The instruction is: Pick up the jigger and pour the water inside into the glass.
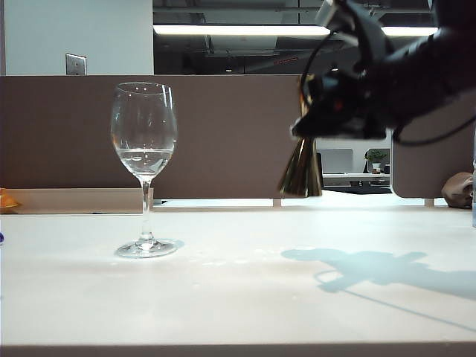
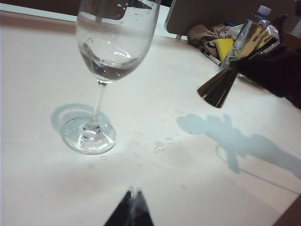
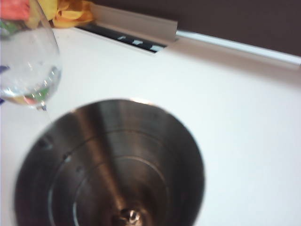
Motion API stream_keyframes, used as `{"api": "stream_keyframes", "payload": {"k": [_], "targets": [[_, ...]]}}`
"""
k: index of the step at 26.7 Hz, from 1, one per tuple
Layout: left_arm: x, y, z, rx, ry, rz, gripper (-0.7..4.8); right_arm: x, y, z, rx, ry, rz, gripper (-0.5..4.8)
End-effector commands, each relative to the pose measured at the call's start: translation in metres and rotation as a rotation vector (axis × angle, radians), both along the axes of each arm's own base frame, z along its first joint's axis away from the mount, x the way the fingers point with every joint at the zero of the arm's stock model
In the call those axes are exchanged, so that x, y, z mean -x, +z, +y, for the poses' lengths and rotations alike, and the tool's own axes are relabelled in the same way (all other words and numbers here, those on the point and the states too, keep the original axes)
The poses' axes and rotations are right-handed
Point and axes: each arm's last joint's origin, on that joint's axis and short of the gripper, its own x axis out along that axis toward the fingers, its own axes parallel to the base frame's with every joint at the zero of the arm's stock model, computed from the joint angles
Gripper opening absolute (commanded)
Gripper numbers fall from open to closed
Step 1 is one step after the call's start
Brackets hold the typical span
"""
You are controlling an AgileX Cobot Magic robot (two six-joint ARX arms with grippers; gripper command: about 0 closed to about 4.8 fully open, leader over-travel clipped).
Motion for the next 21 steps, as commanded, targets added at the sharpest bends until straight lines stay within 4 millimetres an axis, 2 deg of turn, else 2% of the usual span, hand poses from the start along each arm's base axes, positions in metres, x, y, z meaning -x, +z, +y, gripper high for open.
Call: {"api": "stream_keyframes", "payload": {"k": [1,10,21], "targets": [[0.0,0.0,0.0,-0.005,-0.003,-0.002,-0.05,-0.006,-0.003,0.004,-0.027,0.008,-0.027,-0.01],[0.0,0.0,0.0,-0.005,-0.003,-0.002,-0.05,-0.017,-0.03,0.01,-0.028,0.023,0.017,-0.01],[0.0,0.0,0.0,-0.005,-0.003,-0.002,-0.05,-0.02,-0.039,0.012,-0.018,0.024,0.041,-0.01]]}}
